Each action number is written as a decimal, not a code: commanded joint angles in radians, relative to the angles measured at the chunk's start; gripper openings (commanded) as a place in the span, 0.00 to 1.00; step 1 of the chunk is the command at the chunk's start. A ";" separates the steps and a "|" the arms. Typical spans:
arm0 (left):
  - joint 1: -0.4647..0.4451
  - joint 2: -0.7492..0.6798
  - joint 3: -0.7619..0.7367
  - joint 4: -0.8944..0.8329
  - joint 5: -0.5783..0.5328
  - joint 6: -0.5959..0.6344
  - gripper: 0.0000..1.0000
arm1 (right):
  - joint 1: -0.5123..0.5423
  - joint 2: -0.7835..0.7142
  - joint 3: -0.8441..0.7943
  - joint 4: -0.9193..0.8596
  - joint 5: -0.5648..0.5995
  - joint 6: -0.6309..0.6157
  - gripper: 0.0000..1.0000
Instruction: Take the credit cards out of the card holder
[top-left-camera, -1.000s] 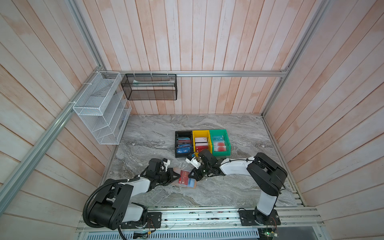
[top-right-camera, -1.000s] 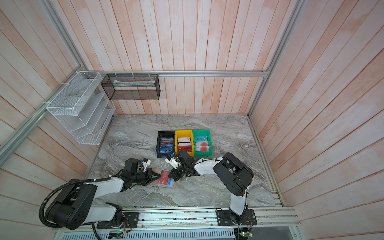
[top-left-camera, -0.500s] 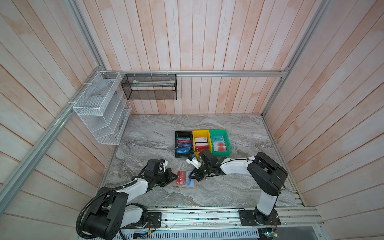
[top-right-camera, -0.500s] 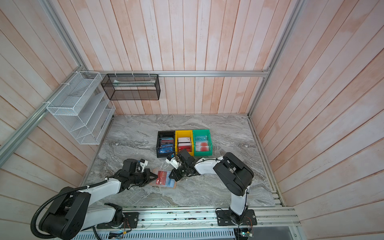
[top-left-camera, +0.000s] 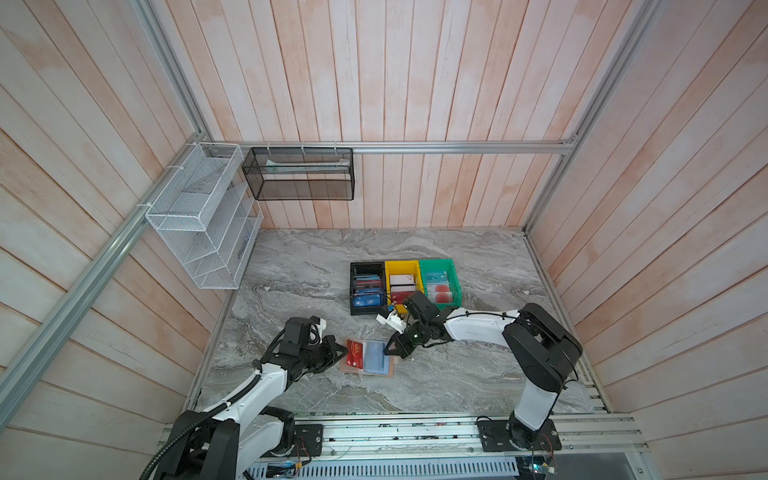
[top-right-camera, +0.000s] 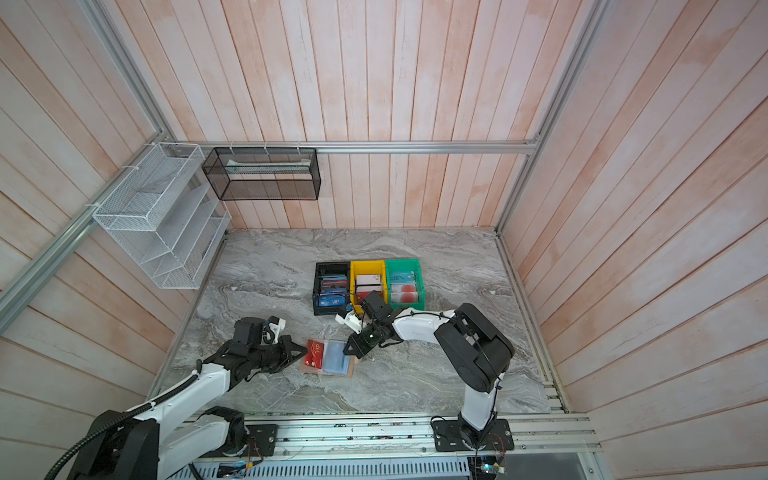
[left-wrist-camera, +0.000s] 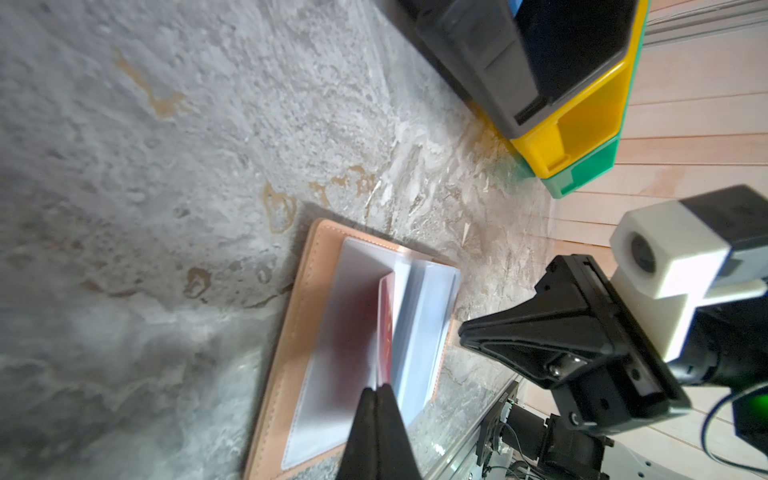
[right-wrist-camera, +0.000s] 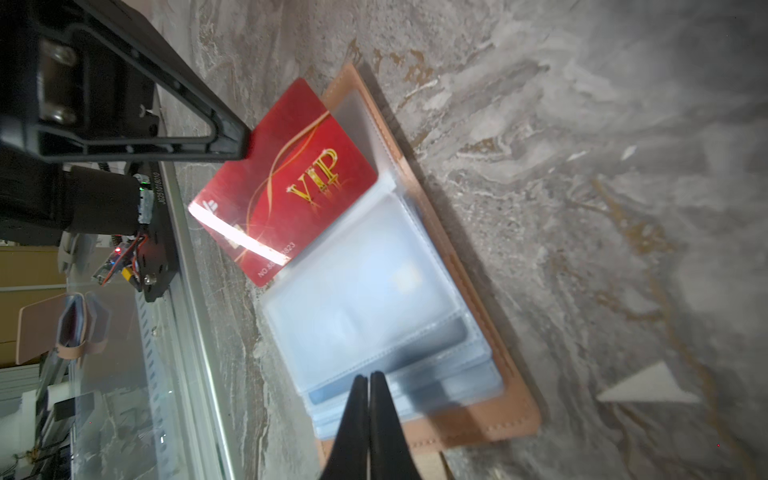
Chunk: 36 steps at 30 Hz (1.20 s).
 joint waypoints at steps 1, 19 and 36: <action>0.009 -0.040 0.023 -0.018 0.017 -0.007 0.01 | -0.032 -0.056 0.058 -0.104 -0.102 -0.038 0.12; 0.017 -0.216 -0.068 0.314 0.147 -0.177 0.00 | -0.115 0.028 0.006 0.201 -0.522 0.190 0.18; 0.011 -0.151 -0.081 0.427 0.186 -0.204 0.00 | -0.095 0.101 0.053 0.327 -0.579 0.276 0.20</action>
